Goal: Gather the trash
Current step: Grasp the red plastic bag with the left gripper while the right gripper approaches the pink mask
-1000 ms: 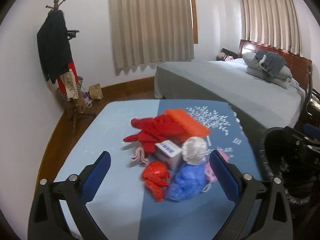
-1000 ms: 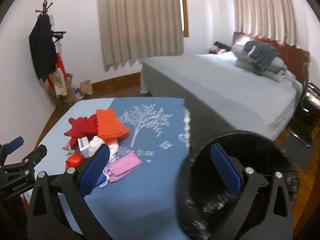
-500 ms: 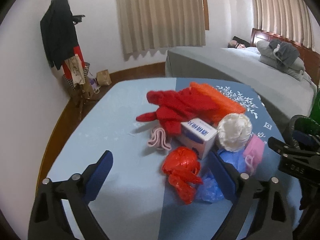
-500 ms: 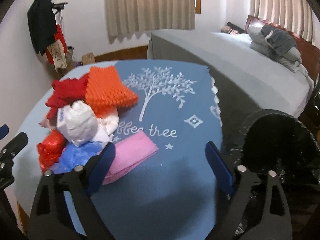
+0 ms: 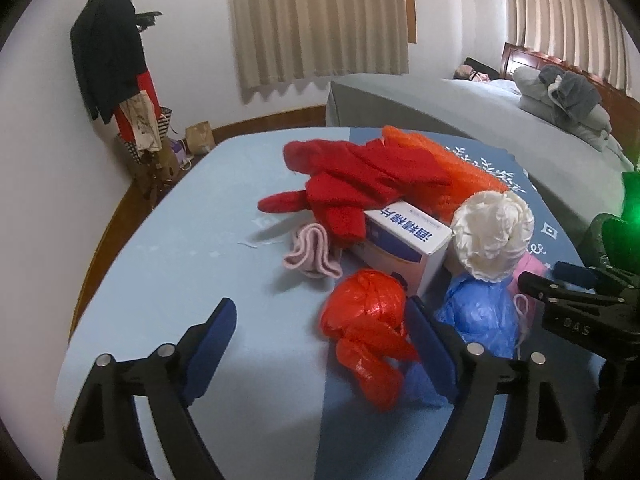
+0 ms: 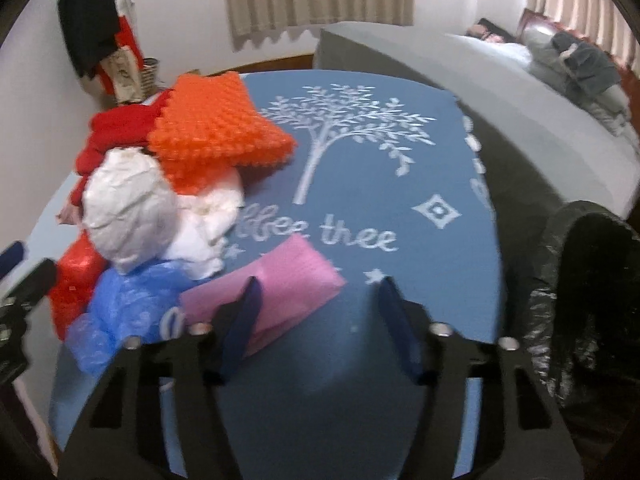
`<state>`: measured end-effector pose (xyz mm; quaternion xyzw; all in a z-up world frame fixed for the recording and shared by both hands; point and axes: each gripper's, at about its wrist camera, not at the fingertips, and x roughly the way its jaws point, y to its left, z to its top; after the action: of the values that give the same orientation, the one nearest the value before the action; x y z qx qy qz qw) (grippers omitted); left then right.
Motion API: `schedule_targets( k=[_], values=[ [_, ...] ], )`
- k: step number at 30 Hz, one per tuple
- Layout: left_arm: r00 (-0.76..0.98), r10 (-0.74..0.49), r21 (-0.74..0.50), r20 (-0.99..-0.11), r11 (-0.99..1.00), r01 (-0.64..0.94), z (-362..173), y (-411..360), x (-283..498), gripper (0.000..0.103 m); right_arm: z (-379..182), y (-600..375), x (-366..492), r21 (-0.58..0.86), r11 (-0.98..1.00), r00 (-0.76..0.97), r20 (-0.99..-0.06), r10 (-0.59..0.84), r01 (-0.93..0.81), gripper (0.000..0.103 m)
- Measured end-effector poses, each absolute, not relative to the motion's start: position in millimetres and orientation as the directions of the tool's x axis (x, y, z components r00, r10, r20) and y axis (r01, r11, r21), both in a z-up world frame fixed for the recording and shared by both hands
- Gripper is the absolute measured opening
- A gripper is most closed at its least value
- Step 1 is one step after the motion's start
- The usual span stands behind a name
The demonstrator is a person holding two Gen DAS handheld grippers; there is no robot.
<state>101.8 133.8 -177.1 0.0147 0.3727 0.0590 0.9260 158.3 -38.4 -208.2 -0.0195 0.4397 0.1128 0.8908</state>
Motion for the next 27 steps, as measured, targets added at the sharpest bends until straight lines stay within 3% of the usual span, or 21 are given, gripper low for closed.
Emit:
schedule_targets(
  k=[4, 10, 16, 27],
  values=[
    [0.694, 0.095, 0.059, -0.714, 0.995, -0.076, -188, 128, 113, 0.077, -203, -37, 156, 0.113, 0.956, 0.55, -0.797, 0.249, -0.269, 0.007],
    [0.656, 0.017, -0.006, -0.755, 0.999, -0.032, -201, 128, 121, 0.046, -186, -46, 148, 0.127, 0.955, 0.575, -0.774, 0.265, -0.269, 0.004],
    [0.689, 0.016, -0.025, -0.725, 0.999, -0.049, -191, 134, 110, 0.039, -164, -59, 135, 0.138, 0.954, 0.613, -0.74, 0.277, -0.265, 0.004],
    [0.781, 0.017, -0.014, -0.625, 0.999, -0.033, -129, 125, 88, 0.038, -110, -90, 104, 0.142, 0.954, 0.704, -0.648, 0.291, -0.264, 0.003]
  ],
)
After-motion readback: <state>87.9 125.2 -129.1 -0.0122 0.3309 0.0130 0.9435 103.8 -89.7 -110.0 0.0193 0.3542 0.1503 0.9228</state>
